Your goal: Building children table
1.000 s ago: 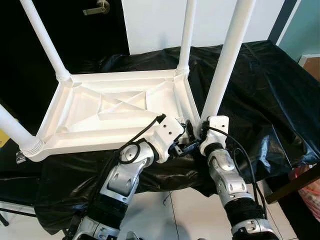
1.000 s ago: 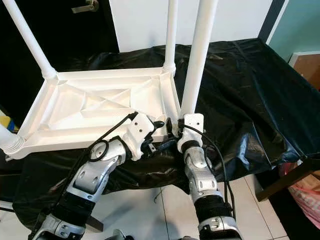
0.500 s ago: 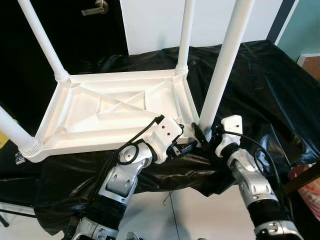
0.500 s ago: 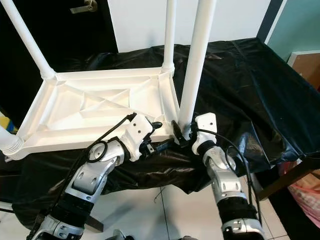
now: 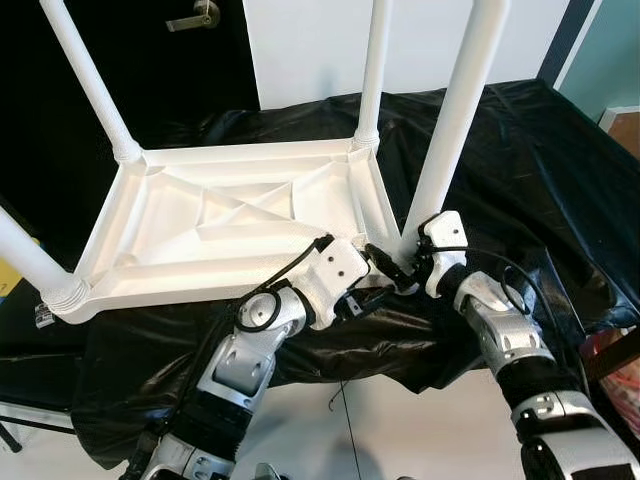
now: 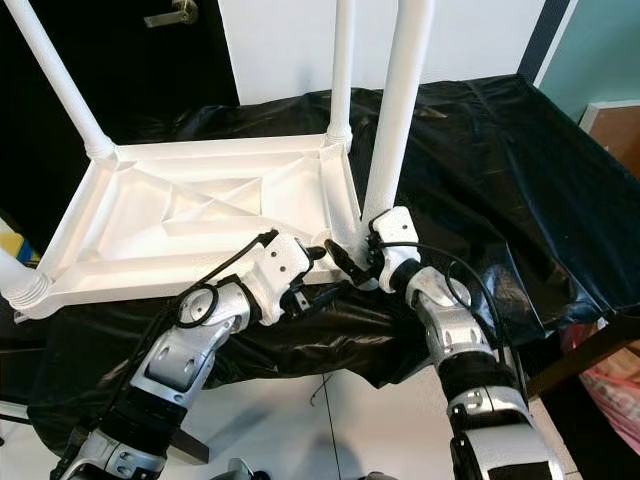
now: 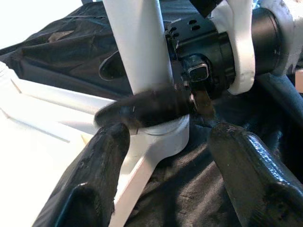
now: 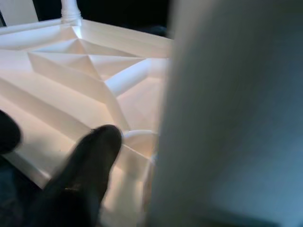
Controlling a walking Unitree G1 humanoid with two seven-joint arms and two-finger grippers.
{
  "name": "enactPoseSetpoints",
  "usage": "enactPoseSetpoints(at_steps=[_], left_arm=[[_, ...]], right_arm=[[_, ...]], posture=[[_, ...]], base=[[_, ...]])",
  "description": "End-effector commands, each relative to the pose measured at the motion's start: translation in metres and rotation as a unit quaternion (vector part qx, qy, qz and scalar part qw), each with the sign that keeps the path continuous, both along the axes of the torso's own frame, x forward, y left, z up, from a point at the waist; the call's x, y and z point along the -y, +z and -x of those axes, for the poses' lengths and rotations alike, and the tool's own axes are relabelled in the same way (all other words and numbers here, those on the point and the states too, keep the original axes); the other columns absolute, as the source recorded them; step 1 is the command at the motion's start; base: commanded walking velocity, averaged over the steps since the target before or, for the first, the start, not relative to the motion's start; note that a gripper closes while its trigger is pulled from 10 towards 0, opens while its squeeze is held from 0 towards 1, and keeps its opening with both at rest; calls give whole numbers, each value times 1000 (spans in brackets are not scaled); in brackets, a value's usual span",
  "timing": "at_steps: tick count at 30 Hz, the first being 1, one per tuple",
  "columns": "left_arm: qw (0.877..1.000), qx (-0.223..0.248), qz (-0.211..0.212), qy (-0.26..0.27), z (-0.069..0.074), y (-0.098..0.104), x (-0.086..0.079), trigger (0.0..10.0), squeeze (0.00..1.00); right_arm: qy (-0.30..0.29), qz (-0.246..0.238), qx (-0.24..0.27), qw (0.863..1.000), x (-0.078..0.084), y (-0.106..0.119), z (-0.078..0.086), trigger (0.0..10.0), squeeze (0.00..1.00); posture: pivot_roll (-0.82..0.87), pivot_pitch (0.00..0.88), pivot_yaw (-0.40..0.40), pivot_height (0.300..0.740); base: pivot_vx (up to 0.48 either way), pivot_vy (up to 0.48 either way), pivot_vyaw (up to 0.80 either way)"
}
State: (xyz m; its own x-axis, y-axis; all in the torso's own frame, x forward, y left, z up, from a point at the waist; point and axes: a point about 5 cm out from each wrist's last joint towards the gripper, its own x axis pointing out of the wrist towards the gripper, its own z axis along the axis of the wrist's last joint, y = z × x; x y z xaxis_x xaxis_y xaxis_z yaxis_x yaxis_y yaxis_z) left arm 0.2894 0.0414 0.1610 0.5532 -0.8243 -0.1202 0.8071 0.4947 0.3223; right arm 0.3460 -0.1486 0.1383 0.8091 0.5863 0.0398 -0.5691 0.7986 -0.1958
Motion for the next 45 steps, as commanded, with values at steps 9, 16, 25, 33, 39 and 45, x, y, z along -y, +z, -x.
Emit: enactPoseSetpoints(at_steps=[9, 16, 25, 33, 39, 45], left_arm=[[999, 13, -11, 49, -2, -6, -6, 10000, 0], [998, 16, -12, 55, -3, -6, -7, 10000, 0], [998, 17, -14, 58, -2, -7, -8, 10000, 0], [998, 16, -15, 56, -2, -8, -6, 10000, 0], [999, 13, -15, 50, -1, -9, -4, 10000, 0], [999, 10, -15, 46, 0, -10, -3, 10000, 0]], right_arm=[[-7, 14, -48, 999, 10, -18, -2, 10000, 0], [-43, -7, -63, 997, 14, -22, -4, 10000, 0], [-204, -29, -100, 973, 11, -37, -4, 10000, 0], [-296, -69, -101, 947, -3, -47, 8, 10000, 0], [-357, -95, -89, 925, -15, -48, 15, 10000, 0], [-369, -104, -88, 919, -24, -44, 18, 10000, 0]], posture=[[-4, 28, -3, 740], [2, 21, -10, 740], [-5, 23, -4, 740], [-13, 26, 1, 740], [-21, 33, 7, 740], [-23, 38, 6, 740]], base=[[0, 0, 0], [0, 0, 0], [0, 0, 0], [0, 0, 0], [0, 0, 0], [0, 0, 0]])
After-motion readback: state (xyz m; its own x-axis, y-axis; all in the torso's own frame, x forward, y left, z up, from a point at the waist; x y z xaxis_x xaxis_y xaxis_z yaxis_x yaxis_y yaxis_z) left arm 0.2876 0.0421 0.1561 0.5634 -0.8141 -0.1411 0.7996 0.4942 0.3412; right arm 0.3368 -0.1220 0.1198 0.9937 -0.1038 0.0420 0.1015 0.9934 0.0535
